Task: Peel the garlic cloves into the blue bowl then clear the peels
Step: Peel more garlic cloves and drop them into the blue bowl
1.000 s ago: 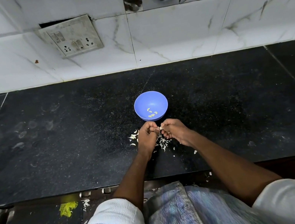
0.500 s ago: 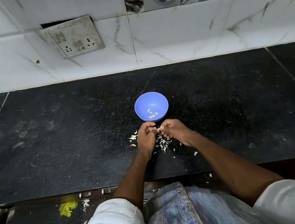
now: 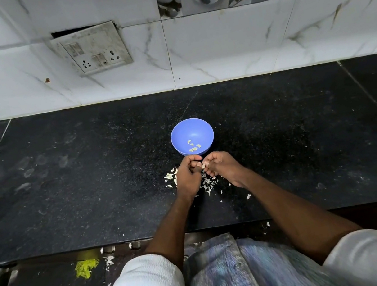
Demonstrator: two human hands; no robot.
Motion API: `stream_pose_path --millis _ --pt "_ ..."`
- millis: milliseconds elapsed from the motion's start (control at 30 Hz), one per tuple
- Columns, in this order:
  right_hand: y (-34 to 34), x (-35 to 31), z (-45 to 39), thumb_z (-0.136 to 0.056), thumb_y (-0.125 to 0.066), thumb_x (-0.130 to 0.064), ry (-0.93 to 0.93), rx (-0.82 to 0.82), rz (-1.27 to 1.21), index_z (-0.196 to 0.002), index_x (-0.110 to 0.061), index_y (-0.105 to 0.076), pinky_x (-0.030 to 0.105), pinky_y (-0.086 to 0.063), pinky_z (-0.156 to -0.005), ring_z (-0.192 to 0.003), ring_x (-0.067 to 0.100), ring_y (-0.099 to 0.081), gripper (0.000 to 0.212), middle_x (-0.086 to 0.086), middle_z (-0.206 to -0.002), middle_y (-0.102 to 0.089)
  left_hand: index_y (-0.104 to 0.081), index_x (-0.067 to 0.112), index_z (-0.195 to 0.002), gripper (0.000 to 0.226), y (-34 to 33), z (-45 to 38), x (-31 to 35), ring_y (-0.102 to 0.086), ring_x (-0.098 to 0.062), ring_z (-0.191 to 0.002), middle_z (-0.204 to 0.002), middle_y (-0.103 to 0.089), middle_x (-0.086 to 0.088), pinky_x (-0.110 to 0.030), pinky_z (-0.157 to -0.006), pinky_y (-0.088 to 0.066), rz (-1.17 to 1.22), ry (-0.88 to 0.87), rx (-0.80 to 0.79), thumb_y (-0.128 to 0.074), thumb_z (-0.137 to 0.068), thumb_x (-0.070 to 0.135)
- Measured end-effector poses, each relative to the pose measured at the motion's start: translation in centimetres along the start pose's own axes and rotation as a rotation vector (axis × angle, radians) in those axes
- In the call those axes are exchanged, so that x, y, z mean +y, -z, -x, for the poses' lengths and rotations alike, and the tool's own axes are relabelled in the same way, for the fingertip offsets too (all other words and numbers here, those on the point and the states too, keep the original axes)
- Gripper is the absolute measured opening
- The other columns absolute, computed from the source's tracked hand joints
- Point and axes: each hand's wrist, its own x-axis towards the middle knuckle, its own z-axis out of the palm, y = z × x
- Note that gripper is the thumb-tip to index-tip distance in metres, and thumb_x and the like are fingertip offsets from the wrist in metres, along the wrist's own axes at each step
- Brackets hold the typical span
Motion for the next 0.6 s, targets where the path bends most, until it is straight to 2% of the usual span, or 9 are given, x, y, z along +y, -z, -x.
stream_pose_path --millis 167,300,467,600 --pt "0.05 -0.01 0.13 -0.098 -0.066 -0.006 -0.014 0.038 -0.109 -0.095 -0.007 -0.075 0.029 -0.061 -0.077 -0.076 0.019 -0.069 0.009 0.014 -0.087 -0.074 -0.068 0.027 -0.105 0.024 0.03 0.09 -0.17 -0.066 -0.021 -0.076 -0.079 -0.067 0.002 -0.038 -0.076 -0.055 -0.083 -0.059 0.020 -0.063 -0.096 0.006" --pt "0.15 -0.17 0.18 -0.095 -0.067 0.002 -0.043 0.016 -0.175 -0.104 0.001 -0.075 0.031 -0.062 -0.083 -0.089 0.026 -0.075 0.012 0.019 -0.103 -0.076 -0.068 0.026 -0.106 0.022 0.15 0.30 0.01 -0.068 -0.018 -0.077 -0.083 -0.069 -0.001 -0.036 -0.076 -0.057 -0.104 -0.069 0.043 -0.061 -0.098 0.006" --pt "0.34 -0.33 0.14 -0.091 -0.063 0.012 -0.085 -0.045 -0.221 -0.114 0.007 -0.073 0.031 -0.061 -0.088 -0.099 0.030 -0.076 0.026 0.022 -0.105 -0.076 -0.069 0.021 -0.107 0.022 0.29 0.09 -0.08 -0.064 -0.004 -0.074 -0.081 -0.068 0.007 -0.028 -0.078 -0.055 -0.021 -0.008 0.107 -0.060 -0.100 0.002" --pt "0.08 -0.36 0.05 -0.085 -0.066 0.015 -0.092 -0.036 -0.199 -0.113 0.005 -0.073 0.035 -0.060 -0.094 -0.097 0.027 -0.075 0.030 0.023 -0.104 -0.076 -0.068 0.024 -0.103 0.024 0.28 -0.23 -0.09 -0.064 -0.010 -0.077 -0.083 -0.070 0.000 -0.032 -0.081 -0.056 0.072 0.055 0.141 -0.059 -0.101 0.003"
